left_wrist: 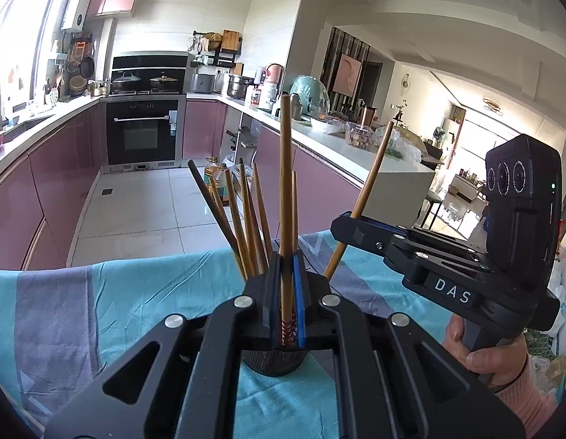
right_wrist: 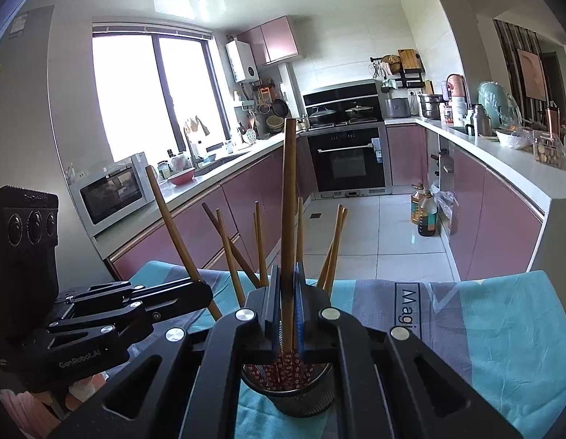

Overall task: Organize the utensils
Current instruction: 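Lower both held chopsticks into the black mesh cup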

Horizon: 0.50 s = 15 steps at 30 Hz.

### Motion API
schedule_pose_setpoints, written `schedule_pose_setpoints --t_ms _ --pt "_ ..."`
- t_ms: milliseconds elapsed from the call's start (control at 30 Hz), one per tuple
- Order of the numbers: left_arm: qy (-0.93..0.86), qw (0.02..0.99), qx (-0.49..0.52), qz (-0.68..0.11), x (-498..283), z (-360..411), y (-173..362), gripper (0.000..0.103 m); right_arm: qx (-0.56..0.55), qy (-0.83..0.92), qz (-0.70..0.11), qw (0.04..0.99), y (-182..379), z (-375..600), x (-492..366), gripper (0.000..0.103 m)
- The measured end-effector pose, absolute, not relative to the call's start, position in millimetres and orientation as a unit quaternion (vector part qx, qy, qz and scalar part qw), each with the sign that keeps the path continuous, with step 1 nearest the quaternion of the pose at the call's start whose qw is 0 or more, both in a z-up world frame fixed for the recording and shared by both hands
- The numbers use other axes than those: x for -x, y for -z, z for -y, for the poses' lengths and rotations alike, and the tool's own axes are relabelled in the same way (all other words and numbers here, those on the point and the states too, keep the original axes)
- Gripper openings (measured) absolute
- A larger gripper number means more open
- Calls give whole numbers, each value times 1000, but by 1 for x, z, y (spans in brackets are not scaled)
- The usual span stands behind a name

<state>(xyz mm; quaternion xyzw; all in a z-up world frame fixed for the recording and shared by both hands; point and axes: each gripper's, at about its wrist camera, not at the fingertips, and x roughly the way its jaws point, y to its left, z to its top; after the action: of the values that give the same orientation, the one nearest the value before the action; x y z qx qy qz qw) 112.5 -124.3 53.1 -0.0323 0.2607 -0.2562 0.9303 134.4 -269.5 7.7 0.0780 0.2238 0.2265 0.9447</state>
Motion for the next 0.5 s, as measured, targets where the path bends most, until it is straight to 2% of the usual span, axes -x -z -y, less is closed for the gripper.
schedule_pose_setpoints --t_ms 500 --pt "254 925 27 -280 -124 128 -46 8 -77 -224 -240 941 3 263 -137 6"
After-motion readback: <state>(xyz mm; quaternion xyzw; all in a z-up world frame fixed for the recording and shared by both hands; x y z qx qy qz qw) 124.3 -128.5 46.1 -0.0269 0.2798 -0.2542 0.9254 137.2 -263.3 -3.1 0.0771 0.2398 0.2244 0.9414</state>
